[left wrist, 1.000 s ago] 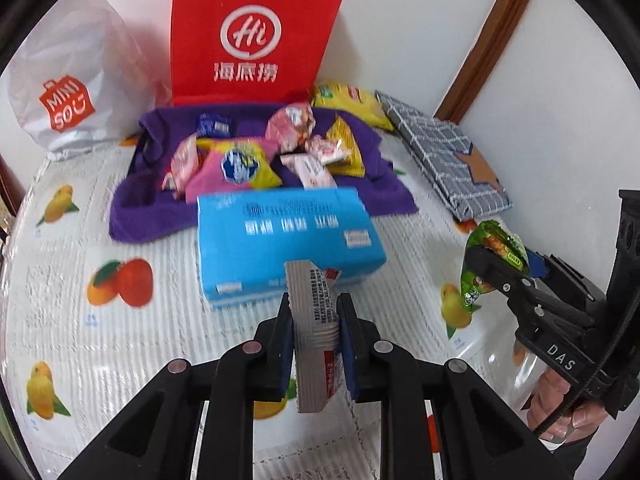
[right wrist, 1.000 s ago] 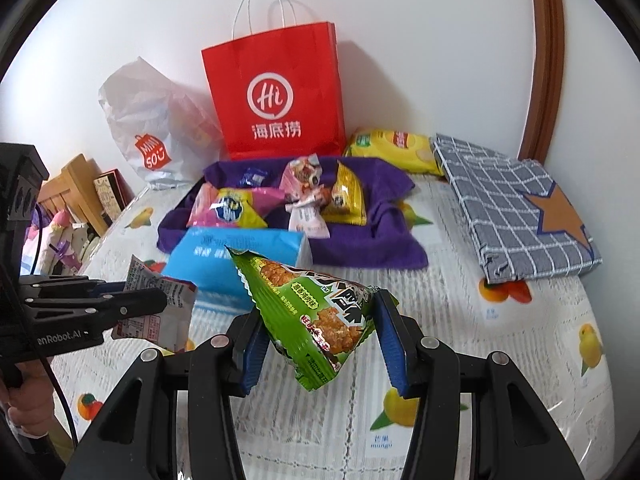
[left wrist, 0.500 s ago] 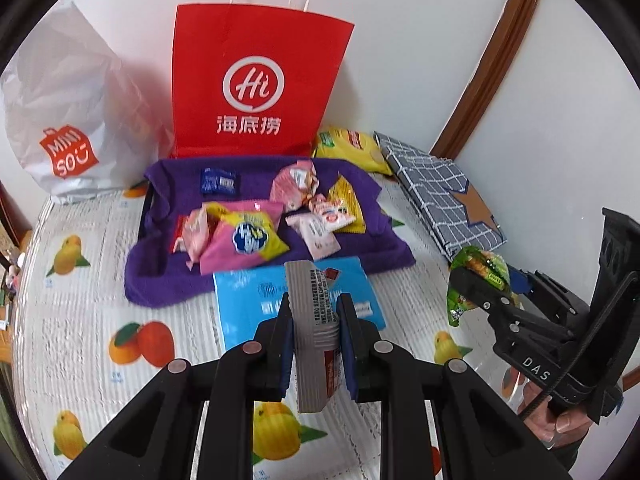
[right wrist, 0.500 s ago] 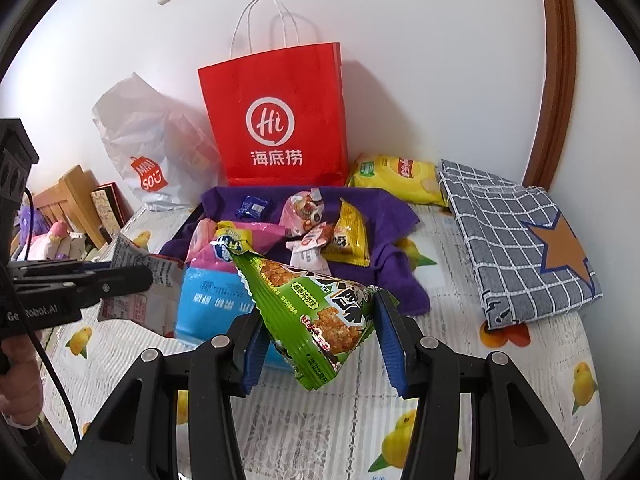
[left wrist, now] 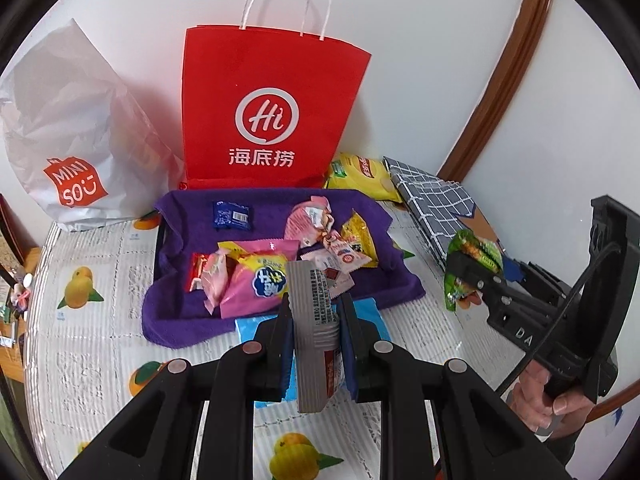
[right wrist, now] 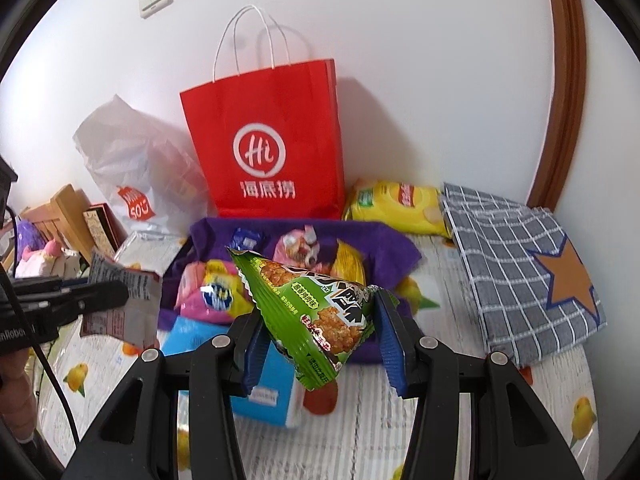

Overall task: Organize snacks
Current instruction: 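Carry both held packets over the purple towel with both tools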

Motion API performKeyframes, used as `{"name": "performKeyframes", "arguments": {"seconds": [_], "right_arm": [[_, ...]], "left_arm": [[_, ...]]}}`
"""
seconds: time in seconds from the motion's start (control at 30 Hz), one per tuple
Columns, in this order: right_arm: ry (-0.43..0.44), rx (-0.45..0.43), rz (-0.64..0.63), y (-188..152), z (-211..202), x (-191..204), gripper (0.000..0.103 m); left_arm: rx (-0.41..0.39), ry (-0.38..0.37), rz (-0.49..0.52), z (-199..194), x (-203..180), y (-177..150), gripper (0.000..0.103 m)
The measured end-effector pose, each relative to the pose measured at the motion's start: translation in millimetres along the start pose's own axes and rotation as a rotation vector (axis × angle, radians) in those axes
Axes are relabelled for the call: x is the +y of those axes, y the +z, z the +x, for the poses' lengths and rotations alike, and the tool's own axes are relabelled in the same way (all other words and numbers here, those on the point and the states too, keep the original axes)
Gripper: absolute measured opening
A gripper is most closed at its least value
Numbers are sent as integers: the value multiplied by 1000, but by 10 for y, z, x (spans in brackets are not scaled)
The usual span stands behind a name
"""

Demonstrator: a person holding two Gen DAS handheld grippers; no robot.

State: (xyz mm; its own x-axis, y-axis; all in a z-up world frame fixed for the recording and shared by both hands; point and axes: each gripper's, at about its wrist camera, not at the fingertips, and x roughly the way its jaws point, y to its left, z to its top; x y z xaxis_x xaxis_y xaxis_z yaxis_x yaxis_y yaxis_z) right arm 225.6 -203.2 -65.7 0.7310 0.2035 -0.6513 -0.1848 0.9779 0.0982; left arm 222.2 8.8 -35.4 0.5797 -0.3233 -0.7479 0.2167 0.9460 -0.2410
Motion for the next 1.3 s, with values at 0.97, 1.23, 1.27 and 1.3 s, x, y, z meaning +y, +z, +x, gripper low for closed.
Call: {"name": "performKeyframes", "arguments": {"seconds": [0.97, 1.23, 1.27, 1.3], "right_arm": [[22, -22, -29, 824, 760, 219, 48], [29, -4, -23, 868, 1016, 174, 48], [28, 7, -17, 844, 1077, 154, 48], [27, 18, -12, 818, 1133, 140, 48]], "left_arm": [[-1, 26, -22, 550, 436, 773, 19], [4, 7, -36, 768, 490, 913, 19], [8, 6, -39, 808, 498, 922, 19], [11, 6, -39, 844, 504, 920, 19]]}}
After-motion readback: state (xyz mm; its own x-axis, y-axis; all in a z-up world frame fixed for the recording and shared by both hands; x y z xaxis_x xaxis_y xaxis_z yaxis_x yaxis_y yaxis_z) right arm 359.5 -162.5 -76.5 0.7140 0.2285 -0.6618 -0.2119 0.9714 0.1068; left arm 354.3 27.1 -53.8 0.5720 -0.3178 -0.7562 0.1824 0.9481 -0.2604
